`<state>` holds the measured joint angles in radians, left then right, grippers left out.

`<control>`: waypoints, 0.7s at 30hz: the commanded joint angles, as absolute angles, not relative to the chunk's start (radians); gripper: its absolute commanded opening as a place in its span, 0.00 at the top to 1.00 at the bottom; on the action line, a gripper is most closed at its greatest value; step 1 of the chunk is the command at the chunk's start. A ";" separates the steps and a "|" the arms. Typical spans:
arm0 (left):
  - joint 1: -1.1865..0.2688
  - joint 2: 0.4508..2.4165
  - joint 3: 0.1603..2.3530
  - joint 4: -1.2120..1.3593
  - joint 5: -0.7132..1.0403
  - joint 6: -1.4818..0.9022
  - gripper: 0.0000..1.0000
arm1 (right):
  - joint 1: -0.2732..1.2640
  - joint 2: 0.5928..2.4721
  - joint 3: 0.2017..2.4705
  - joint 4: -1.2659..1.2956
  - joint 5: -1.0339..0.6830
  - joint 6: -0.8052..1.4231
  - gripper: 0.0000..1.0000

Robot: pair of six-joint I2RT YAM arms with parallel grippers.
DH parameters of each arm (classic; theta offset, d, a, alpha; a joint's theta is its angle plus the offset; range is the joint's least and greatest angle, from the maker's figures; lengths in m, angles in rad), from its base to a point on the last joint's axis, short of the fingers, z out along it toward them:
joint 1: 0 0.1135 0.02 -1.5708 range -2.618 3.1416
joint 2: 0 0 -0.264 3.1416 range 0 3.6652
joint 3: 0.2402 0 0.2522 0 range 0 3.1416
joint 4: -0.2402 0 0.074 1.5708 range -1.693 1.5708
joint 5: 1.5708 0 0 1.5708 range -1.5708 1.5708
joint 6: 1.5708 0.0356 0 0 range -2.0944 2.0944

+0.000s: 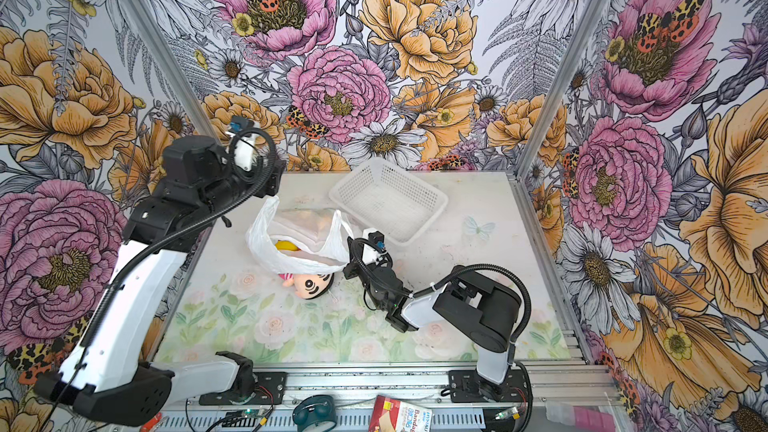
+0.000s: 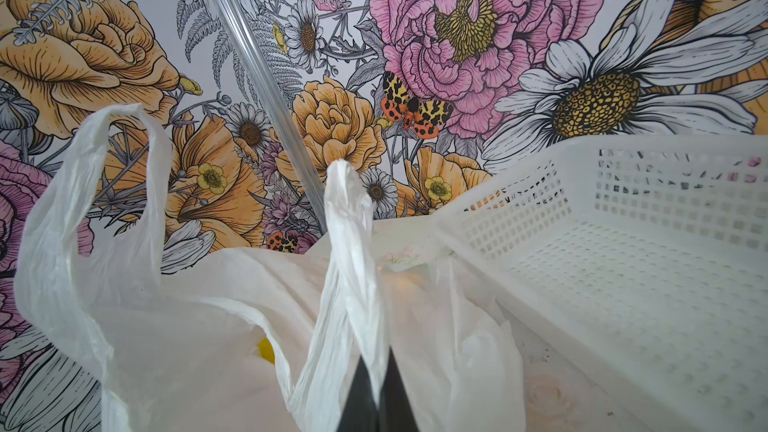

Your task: Untie the knot of the plastic bag and take out the fruit

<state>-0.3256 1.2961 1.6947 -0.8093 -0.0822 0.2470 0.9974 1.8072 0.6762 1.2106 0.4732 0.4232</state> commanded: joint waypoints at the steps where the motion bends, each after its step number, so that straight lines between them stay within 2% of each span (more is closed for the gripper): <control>1: -0.335 1.393 1.614 -0.878 0.058 0.479 0.15 | 1.008 1.819 0.675 1.270 0.540 0.402 1.00; 4: -0.354 1.452 1.547 -0.877 0.138 0.576 0.21 | 1.008 1.810 0.666 1.272 0.562 0.399 1.00; 7: -0.356 1.473 1.487 -0.877 0.264 0.632 0.19 | 1.008 1.804 0.664 1.275 0.566 0.392 1.00; 13: -0.370 1.531 1.396 -0.877 0.197 0.715 0.19 | 1.008 1.798 0.649 1.299 0.587 0.380 1.00; 21: -0.366 1.458 1.262 -0.878 0.168 0.787 0.17 | 0.989 1.799 0.640 1.300 0.576 0.405 1.00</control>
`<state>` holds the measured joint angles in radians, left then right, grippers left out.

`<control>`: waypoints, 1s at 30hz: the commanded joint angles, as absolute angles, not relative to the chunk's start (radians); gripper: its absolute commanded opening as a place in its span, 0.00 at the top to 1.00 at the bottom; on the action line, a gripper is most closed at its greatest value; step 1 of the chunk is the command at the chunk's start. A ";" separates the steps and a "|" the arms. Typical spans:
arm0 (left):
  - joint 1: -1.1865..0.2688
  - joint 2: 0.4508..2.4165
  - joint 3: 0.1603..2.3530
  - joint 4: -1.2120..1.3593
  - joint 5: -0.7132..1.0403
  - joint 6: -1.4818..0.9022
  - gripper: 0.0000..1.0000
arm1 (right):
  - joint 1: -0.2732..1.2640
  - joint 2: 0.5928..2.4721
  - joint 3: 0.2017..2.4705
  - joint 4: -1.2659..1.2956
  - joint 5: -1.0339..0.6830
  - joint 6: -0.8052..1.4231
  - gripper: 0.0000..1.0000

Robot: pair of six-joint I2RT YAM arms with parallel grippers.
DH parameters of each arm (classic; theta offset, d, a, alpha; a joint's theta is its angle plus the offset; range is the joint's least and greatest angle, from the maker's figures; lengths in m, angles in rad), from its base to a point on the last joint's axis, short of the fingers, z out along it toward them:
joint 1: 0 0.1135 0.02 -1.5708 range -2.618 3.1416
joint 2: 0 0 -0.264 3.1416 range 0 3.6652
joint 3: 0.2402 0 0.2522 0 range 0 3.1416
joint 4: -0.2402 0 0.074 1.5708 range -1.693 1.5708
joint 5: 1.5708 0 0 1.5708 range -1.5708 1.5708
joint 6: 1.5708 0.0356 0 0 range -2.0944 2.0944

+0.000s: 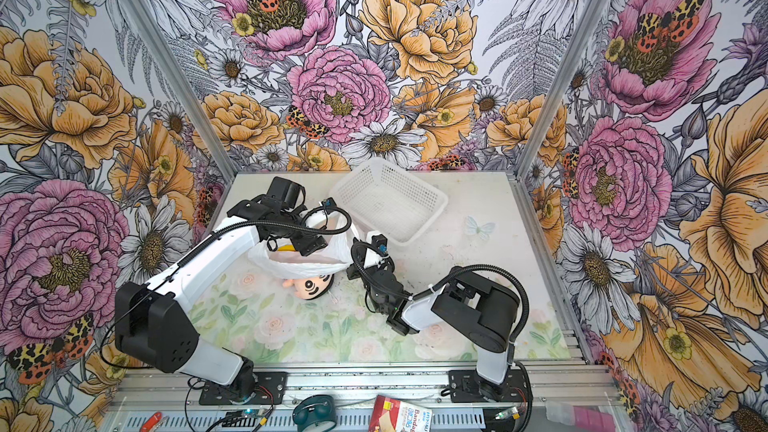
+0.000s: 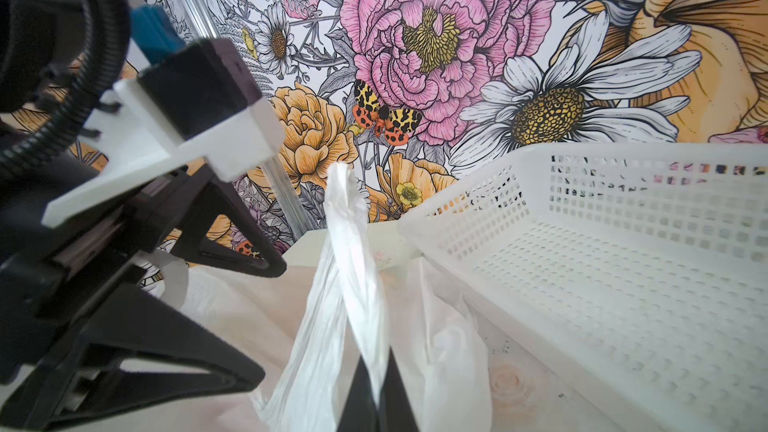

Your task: Untie the knot of the plastic bag and take out the fruit

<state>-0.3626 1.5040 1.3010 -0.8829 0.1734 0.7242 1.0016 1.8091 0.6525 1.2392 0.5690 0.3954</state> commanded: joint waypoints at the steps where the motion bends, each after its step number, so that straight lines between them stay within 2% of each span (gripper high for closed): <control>1: -0.376 1.454 1.247 -0.876 0.146 0.802 0.17 | 0.988 1.794 0.636 1.299 0.577 0.403 1.00; 6: -0.379 1.468 1.222 -0.861 0.018 0.825 0.17 | 0.971 1.771 0.620 1.298 0.579 0.404 1.00; 16: -0.412 1.534 1.195 -0.837 -0.080 0.860 0.14 | 0.964 1.735 0.604 1.299 0.525 0.425 1.00; 20: -0.411 1.570 1.206 -0.795 -0.153 0.861 0.22 | 0.963 1.727 0.601 1.299 0.518 0.425 1.00; 21: -0.411 1.577 1.212 -0.783 -0.166 0.865 0.28 | 0.964 1.723 0.596 1.300 0.522 0.427 1.00; 23: -0.400 1.596 1.247 -0.781 -0.163 0.855 0.52 | 0.964 1.718 0.592 1.300 0.528 0.428 1.00; 25: -0.385 1.611 1.291 -0.781 -0.161 0.827 0.95 | 0.964 1.714 0.592 1.300 0.526 0.427 1.00; 26: -0.381 1.611 1.305 -0.781 -0.167 0.820 1.00 | 0.963 1.712 0.593 1.300 0.526 0.427 1.00; 30: -0.349 1.586 1.368 -0.774 -0.148 0.765 1.00 | 0.963 1.719 0.591 1.301 0.535 0.430 1.00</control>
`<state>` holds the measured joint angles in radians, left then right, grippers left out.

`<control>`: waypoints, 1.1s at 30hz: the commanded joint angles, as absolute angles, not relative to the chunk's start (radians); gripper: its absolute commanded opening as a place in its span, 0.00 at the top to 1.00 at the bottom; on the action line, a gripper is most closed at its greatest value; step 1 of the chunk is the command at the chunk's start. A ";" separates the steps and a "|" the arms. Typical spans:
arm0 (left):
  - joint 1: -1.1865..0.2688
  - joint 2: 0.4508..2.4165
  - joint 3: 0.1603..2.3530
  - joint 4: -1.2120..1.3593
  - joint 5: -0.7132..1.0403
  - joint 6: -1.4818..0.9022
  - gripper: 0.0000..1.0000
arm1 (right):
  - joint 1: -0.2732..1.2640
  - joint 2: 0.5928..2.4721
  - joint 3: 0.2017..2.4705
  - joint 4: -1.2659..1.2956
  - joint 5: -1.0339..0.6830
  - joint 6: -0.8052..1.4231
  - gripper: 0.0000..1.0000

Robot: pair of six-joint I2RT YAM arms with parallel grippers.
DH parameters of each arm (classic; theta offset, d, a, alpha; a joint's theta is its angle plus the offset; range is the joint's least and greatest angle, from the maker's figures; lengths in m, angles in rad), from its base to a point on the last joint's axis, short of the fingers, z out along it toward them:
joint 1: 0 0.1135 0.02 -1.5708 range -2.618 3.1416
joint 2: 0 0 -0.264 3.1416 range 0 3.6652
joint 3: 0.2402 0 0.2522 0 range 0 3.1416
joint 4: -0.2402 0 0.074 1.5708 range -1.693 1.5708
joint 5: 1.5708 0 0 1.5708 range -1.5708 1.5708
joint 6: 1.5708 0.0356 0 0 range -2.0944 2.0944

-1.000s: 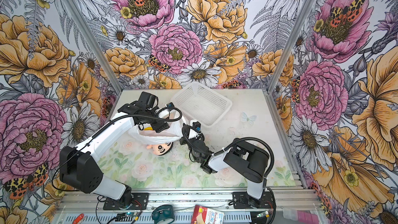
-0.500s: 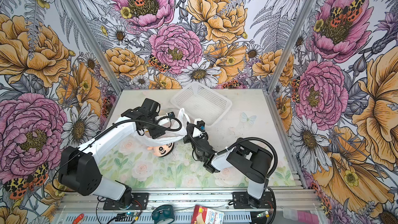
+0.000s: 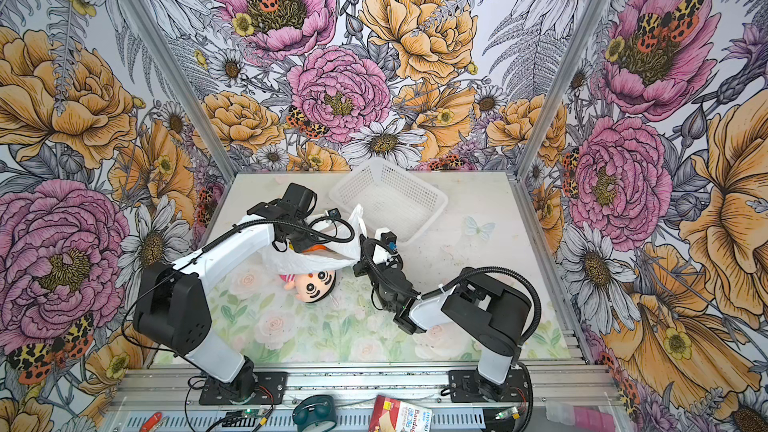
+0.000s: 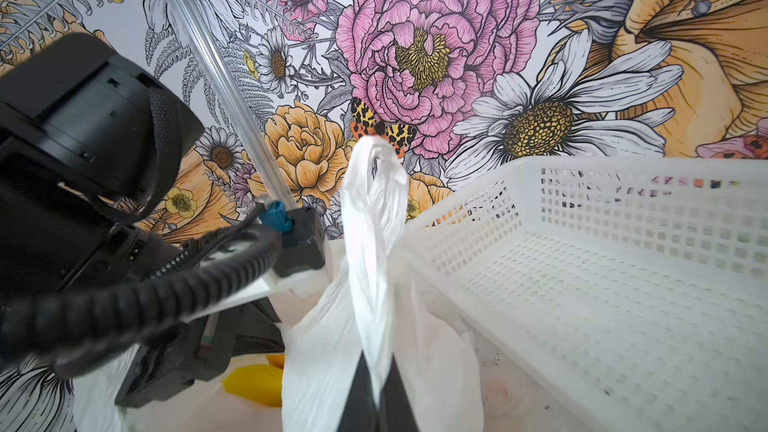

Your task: Untie the knot of the plastic bag and take out the fruit

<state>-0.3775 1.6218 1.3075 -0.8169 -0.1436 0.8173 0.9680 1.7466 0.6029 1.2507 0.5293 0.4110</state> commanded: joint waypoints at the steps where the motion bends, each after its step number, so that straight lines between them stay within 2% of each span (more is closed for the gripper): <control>1: -0.334 1.575 1.384 -0.775 -0.125 0.743 1.00 | 0.961 1.723 0.593 1.301 0.535 0.428 1.00; 13: -0.327 1.492 1.412 -0.722 -0.146 0.708 1.00 | 0.947 1.773 0.586 1.351 0.517 0.418 1.00; 14: -0.321 1.481 1.418 -0.718 -0.140 0.697 1.00 | 0.944 1.778 0.585 1.359 0.515 0.416 0.94; 16: -0.314 1.458 1.418 -0.712 -0.130 0.679 1.00 | 0.938 1.778 0.581 1.372 0.497 0.409 0.75; 18: -0.322 1.435 1.406 -0.706 -0.135 0.687 1.00 | 0.932 1.766 0.579 1.372 0.478 0.386 0.51; 21: -0.348 1.419 1.399 -0.706 -0.160 0.706 1.00 | 0.926 1.738 0.565 1.372 0.482 0.371 0.24; 24: -0.360 1.404 1.385 -0.695 -0.176 0.707 1.00 | 0.914 1.692 0.547 1.369 0.438 0.362 0.16; 27: -0.363 1.398 1.385 -0.686 -0.199 0.710 1.00 | 0.910 1.638 0.544 1.332 0.400 0.348 0.13; 30: -0.363 1.393 1.395 -0.686 -0.202 0.695 1.00 | 0.891 1.597 0.584 1.202 0.343 0.369 0.13; 33: -0.380 1.389 1.384 -0.673 -0.246 0.712 1.00 | 0.847 1.556 0.689 0.928 0.250 0.427 0.17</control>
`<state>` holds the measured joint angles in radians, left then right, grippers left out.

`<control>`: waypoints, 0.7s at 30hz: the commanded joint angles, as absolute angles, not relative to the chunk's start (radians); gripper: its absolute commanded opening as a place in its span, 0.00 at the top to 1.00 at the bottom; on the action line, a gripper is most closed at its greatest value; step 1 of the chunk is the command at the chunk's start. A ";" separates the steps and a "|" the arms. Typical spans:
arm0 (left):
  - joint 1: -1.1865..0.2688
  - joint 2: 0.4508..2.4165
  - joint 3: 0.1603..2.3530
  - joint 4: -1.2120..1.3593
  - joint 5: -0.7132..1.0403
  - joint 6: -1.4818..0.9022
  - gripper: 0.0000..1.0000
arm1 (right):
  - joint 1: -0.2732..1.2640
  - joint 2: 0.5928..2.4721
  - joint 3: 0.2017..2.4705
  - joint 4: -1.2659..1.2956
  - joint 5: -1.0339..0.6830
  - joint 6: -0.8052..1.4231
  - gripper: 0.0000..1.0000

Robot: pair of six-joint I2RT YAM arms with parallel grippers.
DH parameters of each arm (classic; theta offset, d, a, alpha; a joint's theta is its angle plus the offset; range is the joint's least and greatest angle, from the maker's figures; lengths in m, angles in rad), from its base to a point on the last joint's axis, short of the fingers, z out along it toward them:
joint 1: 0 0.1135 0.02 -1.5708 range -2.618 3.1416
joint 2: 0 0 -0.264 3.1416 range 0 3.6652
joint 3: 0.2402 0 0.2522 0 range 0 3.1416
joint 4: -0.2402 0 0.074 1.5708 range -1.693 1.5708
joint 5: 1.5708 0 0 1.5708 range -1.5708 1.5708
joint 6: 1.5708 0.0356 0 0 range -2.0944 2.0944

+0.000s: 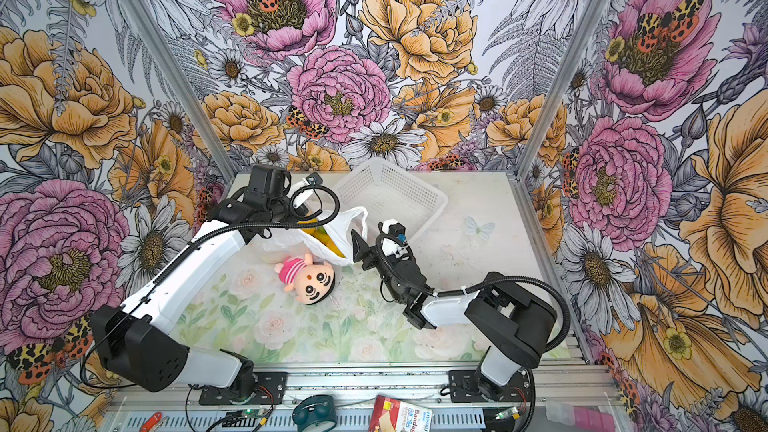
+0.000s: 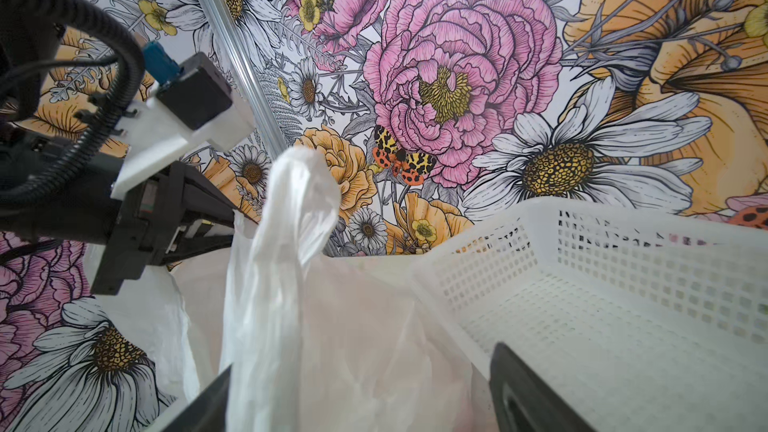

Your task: Untie the knot of the plastic bag and take out the fruit

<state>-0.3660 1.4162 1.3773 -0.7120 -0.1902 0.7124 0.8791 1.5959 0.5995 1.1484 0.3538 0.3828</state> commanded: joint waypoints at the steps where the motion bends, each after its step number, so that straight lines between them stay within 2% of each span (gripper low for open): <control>1: -0.382 1.392 1.387 -0.672 -0.251 0.713 1.00 | 0.837 1.550 0.725 0.847 0.225 0.434 0.18; 4: -0.383 1.414 1.414 -0.672 -0.259 0.706 1.00 | 0.821 1.551 0.807 0.693 0.161 0.435 0.25; 6: -0.383 1.439 1.443 -0.667 -0.282 0.715 1.00 | 0.815 1.549 0.837 0.644 0.135 0.434 0.39; 10: -0.355 1.529 1.587 -0.669 -0.380 0.713 1.00 | 0.810 1.530 0.857 0.590 0.133 0.428 0.76; 12: -0.327 1.586 1.681 -0.673 -0.407 0.689 1.00 | 0.810 1.514 0.858 0.574 0.142 0.421 0.82; 16: -0.289 1.730 1.898 -0.723 -0.480 0.674 1.00 | 0.809 1.501 0.862 0.556 0.159 0.391 0.83; 21: -0.245 1.909 2.185 -0.864 -0.528 0.631 1.00 | 0.806 1.529 0.930 0.464 0.130 0.355 0.63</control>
